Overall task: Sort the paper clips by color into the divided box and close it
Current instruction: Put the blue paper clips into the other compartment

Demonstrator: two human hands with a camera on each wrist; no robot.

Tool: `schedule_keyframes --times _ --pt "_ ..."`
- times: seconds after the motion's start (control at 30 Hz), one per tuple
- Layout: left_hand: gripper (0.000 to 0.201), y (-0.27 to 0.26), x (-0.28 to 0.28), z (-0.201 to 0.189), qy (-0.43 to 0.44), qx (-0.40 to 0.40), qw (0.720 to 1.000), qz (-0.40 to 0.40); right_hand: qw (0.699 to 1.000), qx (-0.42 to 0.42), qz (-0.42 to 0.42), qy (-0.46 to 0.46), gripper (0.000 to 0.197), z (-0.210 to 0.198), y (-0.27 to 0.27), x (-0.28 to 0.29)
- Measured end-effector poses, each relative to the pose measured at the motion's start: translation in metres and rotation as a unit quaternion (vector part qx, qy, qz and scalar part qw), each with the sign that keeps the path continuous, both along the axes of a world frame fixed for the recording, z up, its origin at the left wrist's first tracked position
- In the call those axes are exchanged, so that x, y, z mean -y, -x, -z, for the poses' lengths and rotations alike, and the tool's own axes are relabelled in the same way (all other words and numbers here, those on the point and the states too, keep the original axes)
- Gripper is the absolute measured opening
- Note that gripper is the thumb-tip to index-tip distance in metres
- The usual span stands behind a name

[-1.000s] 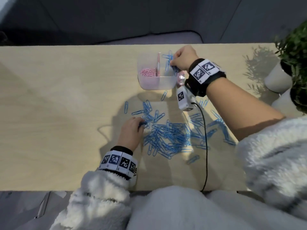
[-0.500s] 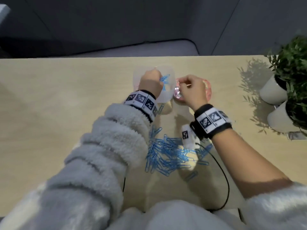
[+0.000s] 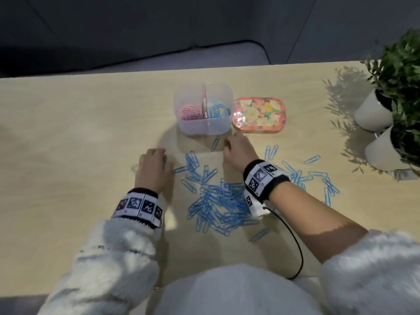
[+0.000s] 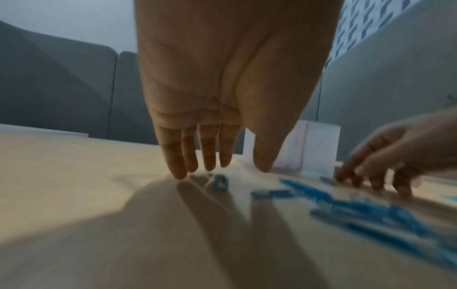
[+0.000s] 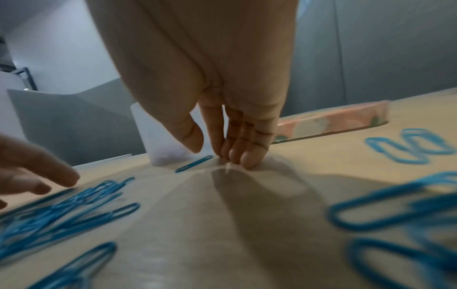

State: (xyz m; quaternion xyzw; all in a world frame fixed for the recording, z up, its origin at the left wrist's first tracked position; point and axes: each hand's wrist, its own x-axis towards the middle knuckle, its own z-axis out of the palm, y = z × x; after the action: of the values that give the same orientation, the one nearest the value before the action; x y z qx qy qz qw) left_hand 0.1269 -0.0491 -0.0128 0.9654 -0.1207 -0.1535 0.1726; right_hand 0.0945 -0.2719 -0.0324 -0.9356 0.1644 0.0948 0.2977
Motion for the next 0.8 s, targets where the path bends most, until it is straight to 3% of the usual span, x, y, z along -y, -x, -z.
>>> schedule_keyframes --times 0.1,0.17,0.43,0.53,0.63,0.7,0.8 --pt "0.078 0.014 -0.009 0.008 -0.044 -0.005 0.996 0.073 0.997 0.002 -0.06 0.039 0.032 0.0 -0.01 -0.023" --pt "0.087 0.023 -0.006 0.005 -0.046 -0.01 0.995 0.092 0.99 -0.005 -0.118 0.073 0.036 0.001 -0.014 -0.039" --pt "0.052 0.047 0.0 0.019 0.023 -0.001 0.996 0.088 0.955 0.014 -0.285 0.083 0.038 0.005 0.015 -0.06" --pt "0.045 0.049 0.0 0.02 0.059 -0.002 0.994 0.096 0.968 0.015 -0.249 0.038 0.033 0.008 0.03 -0.051" --pt "0.065 0.044 -0.01 0.016 0.083 -0.023 0.994 0.061 0.983 0.015 -0.183 -0.005 0.04 0.002 0.034 -0.039" --pt "0.071 0.043 -0.013 0.016 0.065 -0.029 0.996 0.056 0.979 -0.007 -0.205 0.018 0.052 -0.003 0.033 -0.038" --pt "0.05 0.048 -0.002 0.016 0.055 -0.039 0.995 0.068 0.961 -0.034 -0.263 0.075 0.053 -0.005 0.033 -0.053"
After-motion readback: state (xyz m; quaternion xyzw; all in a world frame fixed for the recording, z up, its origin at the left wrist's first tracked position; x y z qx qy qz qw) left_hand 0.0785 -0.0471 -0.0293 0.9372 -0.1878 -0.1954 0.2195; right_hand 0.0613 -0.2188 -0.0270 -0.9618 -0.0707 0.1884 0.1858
